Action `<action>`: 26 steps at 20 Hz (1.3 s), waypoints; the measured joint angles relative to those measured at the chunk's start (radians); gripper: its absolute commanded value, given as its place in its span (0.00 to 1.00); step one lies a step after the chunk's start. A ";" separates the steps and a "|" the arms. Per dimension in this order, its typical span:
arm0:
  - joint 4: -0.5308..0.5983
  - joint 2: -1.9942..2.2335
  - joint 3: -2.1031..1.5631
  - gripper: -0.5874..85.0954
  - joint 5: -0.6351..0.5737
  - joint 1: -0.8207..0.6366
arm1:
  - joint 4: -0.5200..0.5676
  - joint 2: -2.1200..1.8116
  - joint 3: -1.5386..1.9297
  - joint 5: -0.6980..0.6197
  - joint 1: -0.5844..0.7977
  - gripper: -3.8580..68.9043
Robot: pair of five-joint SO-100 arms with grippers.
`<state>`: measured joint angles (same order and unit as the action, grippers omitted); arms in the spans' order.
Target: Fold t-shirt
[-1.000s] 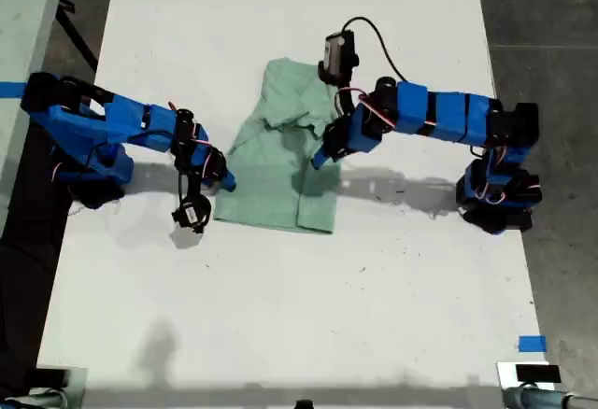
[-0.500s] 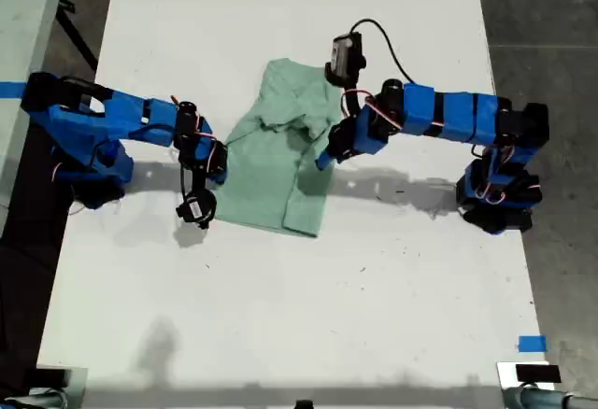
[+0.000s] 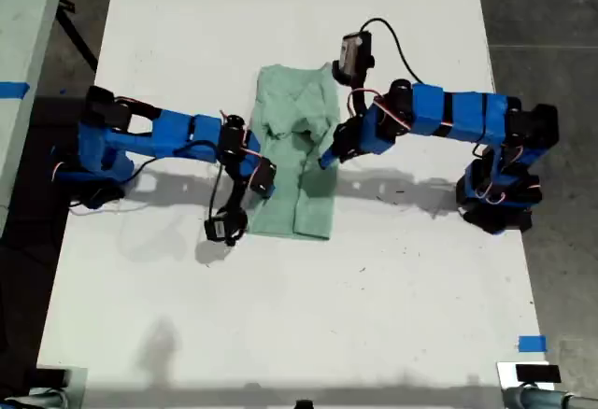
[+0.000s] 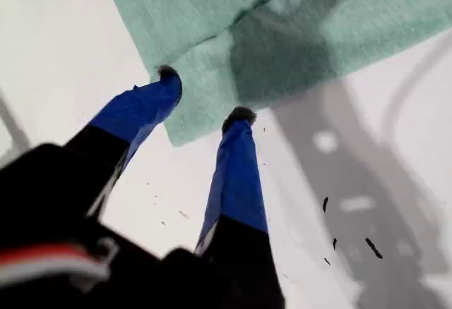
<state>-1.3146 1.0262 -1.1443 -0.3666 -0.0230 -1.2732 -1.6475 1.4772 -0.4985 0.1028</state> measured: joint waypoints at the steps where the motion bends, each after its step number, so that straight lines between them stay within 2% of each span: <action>1: -0.057 -0.107 0.137 0.20 -0.005 0.012 | 0.005 -0.014 0.015 0.006 -0.002 0.30; 2: -0.120 -0.173 0.244 0.24 -0.031 0.023 | 0.011 -0.029 0.034 0.009 -0.003 0.31; 6: -0.124 -0.029 0.341 0.24 -0.123 0.046 | 0.049 -0.069 0.091 0.015 -0.003 0.31; 9: -0.126 0.199 0.341 0.23 -0.196 -0.018 | 0.063 -0.069 0.091 0.015 -0.003 0.31; 12: -0.184 0.400 0.255 0.23 -0.210 -0.091 | 0.063 -0.083 0.114 0.015 -0.003 0.30; 14: -0.225 0.474 0.120 0.25 -0.179 -0.100 | 0.063 -0.114 0.155 0.023 -0.005 0.29; 17: -0.207 0.535 -0.144 0.28 -0.072 -0.072 | 0.049 -0.141 0.209 0.051 -0.032 0.26; 18: -0.199 0.540 -0.209 0.29 -0.029 -0.052 | 0.031 -0.146 0.221 0.066 -0.046 0.27; 20: -0.192 0.541 -0.288 0.31 0.060 0.009 | -0.005 -0.153 0.227 0.104 -0.084 0.45; 23: -0.192 0.541 -0.313 0.32 0.143 0.103 | -0.043 -0.166 0.229 0.184 -0.173 0.51; 26: -0.184 0.541 -0.316 0.32 0.186 0.164 | -0.044 -0.166 0.229 0.265 -0.242 0.52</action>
<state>-1.4987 1.5677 -1.4603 -0.1810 0.1411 -1.3177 -1.8132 1.7058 -0.2332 -0.1396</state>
